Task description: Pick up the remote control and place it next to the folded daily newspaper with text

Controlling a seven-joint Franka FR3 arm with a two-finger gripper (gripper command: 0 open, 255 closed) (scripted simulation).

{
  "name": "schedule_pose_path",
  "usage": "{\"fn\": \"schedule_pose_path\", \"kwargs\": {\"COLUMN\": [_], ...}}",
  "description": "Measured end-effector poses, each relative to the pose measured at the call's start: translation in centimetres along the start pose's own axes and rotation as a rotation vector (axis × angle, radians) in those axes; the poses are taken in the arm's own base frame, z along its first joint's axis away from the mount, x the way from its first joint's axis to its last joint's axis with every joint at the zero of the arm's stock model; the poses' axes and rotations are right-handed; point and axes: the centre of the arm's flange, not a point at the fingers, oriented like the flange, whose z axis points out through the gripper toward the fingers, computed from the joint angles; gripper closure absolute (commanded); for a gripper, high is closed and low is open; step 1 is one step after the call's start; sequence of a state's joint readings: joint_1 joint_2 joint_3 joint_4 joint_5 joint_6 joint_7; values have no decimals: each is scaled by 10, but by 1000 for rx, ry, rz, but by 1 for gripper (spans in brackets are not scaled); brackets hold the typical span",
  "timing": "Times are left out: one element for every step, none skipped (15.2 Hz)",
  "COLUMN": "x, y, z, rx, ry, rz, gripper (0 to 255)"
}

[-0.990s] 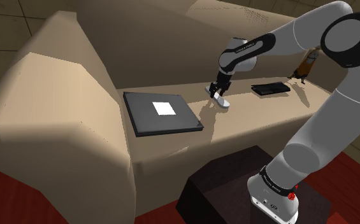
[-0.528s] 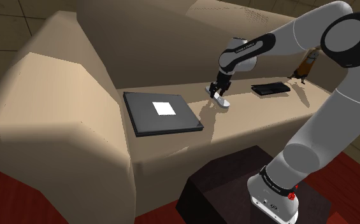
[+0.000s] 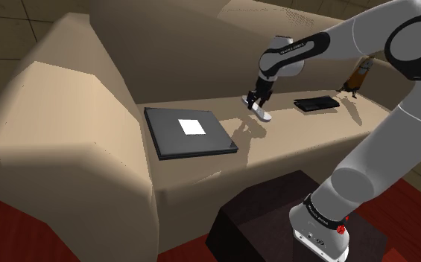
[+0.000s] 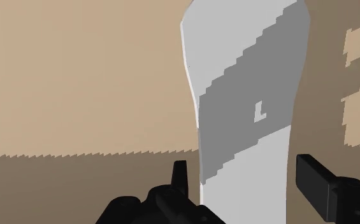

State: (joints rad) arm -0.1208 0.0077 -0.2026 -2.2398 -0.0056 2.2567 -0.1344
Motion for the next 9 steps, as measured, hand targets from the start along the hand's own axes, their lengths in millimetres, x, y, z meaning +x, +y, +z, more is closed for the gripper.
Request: {"fn": "schedule_pose_path", "kwargs": {"x": [0,1,1,1,0,1,1,1,1], "y": [-1,-1,0,0,0,0,0,0,1], "z": [-4,-9,-15,-20,-25,-30,-36,-42,-47], "rx": [0,0,0,0,0,0,0,0,0], "ry": [0,0,0,0,0,0,0,0,0], "rz": [0,0,0,0,0,0,0,0,0], "gripper": [255,255,255,255,255,255,255,255,255]}}
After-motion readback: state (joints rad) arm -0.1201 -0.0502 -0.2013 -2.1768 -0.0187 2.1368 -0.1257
